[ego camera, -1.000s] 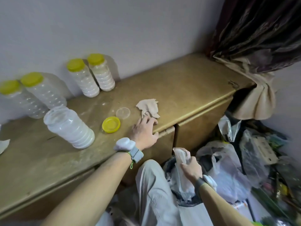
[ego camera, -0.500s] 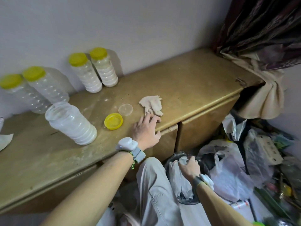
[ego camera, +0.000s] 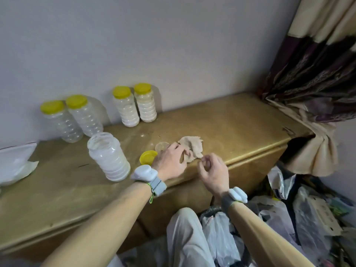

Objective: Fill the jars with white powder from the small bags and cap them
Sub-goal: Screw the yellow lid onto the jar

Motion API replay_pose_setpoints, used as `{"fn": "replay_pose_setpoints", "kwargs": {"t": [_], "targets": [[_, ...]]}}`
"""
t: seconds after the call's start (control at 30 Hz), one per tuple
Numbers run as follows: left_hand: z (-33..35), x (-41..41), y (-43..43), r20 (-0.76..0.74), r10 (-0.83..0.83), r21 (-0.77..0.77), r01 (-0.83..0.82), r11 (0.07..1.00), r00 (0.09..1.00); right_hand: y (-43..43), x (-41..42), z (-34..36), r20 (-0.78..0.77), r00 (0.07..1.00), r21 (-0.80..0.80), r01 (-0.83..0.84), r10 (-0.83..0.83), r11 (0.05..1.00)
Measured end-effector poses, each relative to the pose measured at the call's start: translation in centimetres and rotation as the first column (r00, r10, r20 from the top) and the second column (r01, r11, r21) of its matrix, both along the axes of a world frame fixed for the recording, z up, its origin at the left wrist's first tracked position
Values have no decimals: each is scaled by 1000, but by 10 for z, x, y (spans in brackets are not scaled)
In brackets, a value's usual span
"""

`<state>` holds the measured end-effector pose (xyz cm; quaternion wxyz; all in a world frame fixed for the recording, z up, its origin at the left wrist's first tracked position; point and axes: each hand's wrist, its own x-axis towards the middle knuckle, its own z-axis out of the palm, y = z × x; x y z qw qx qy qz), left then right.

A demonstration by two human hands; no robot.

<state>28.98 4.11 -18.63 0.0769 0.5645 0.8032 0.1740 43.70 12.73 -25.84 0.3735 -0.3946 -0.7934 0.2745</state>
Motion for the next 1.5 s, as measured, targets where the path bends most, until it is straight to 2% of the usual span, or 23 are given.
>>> {"fn": "replay_pose_setpoints", "kwargs": {"t": [0.1,0.17,0.23,0.27,0.4,0.5,0.57,0.67,0.87,1.1,1.27,1.4,1.5], "targets": [[26,-30,-13,-58,56,29,-54,998,997,1,-44,32,96,984,-42,-144,147,989],[44,-52,-26,-106,102,39,-98,994,989,4,-72,50,263,942,-72,-197,209,978],[62,-75,-44,-181,160,36,-157,987,970,5,-97,67,499,831,-89,-231,244,969],[70,-86,-53,-204,190,28,-188,982,960,6,-108,74,563,781,-129,-239,270,962],[89,-118,-95,-260,306,1,-317,948,916,6,-152,81,668,634,-282,-269,390,921],[90,-128,-113,-168,348,-27,-357,934,923,7,-166,75,734,535,-337,-249,419,908],[86,-131,-122,-51,351,-40,-353,935,935,6,-170,68,779,498,-303,-232,380,924],[78,-138,-132,97,357,-1,-359,933,929,8,-175,58,786,519,-288,-174,336,942],[57,-136,-139,377,389,134,-465,875,841,7,-176,65,814,469,-302,-162,343,939],[34,-123,-143,603,416,195,-631,751,681,12,-175,57,798,513,-352,-32,317,936],[21,-112,-141,586,474,168,-671,722,657,10,-170,50,664,711,-413,90,232,906],[10,-110,-139,600,512,124,-704,700,615,12,-161,45,491,841,-540,88,227,837],[7,-109,-139,565,534,119,-702,702,629,6,-163,47,309,935,-567,33,175,823]]}}
